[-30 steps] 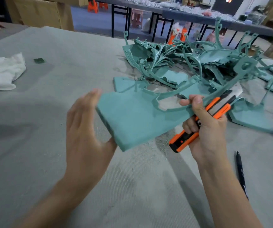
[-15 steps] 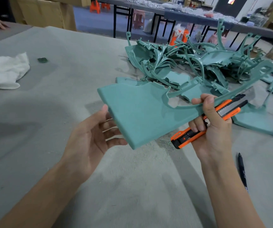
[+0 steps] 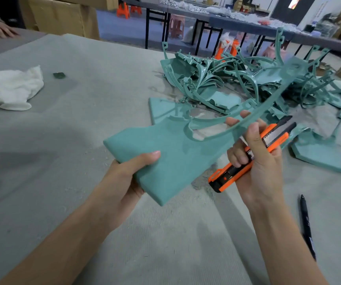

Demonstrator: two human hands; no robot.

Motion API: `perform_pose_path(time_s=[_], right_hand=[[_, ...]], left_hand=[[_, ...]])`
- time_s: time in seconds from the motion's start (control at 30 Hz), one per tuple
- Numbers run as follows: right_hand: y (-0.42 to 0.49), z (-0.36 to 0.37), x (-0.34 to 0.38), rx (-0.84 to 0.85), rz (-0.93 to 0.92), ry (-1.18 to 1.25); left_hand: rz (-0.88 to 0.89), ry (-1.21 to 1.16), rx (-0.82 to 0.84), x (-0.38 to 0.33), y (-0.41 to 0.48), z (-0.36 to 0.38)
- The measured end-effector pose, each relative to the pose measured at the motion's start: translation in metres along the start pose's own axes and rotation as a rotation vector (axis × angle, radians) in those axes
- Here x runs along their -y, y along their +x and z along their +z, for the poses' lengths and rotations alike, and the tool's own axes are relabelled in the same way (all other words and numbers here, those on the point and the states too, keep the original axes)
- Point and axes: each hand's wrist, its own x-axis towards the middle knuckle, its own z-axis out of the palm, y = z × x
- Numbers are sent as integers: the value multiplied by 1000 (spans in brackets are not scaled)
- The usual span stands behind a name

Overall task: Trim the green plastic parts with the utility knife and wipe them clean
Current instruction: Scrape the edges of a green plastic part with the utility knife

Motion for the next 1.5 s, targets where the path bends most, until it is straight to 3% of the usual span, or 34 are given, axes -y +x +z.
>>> perform_pose_path(time_s=[0.13, 0.23, 0.47, 0.67, 0.73, 0.77, 0.87, 0.93, 1.03, 1.1, 1.3, 1.4, 1.5], right_hand=[[-5, 5, -3, 21, 47, -233], [-8, 9, -10, 82, 118, -361], [-8, 9, -7, -29, -18, -356], [-10, 13, -6, -71, -61, -359], [-9, 13, -2, -146, -87, -358], [-8, 11, 0, -181, -93, -349], [-6, 6, 7, -240, -85, -338], [-7, 6, 6, -207, -68, -343], [-13, 14, 0, -89, -3, -328], [-17, 21, -3, 27, 31, -302], [-31, 34, -9, 252, -84, -585], [-42, 41, -20, 383, -162, -741], [-51, 45, -29, 496, -219, -819]], left_hand=[[-8, -102, -56, 0, 1, 1], [-1, -93, -6, 0, -1, 0], [-111, 293, 215, 5, -10, 4], [-164, 236, 199, 5, -9, 4], [-36, 481, 63, 6, -10, 7], [136, 619, -26, 7, -11, 8], [925, 1121, -264, 5, -16, 9], [1228, 1359, -179, 3, -17, 9], [1161, 1628, 5, 4, -10, 4], [1134, 1658, 19, 7, -8, 0], [1110, 1530, -408, 7, -6, -4], [1090, 1546, -457, 5, -6, -4], [1054, 1528, -399, 4, -11, -4]])
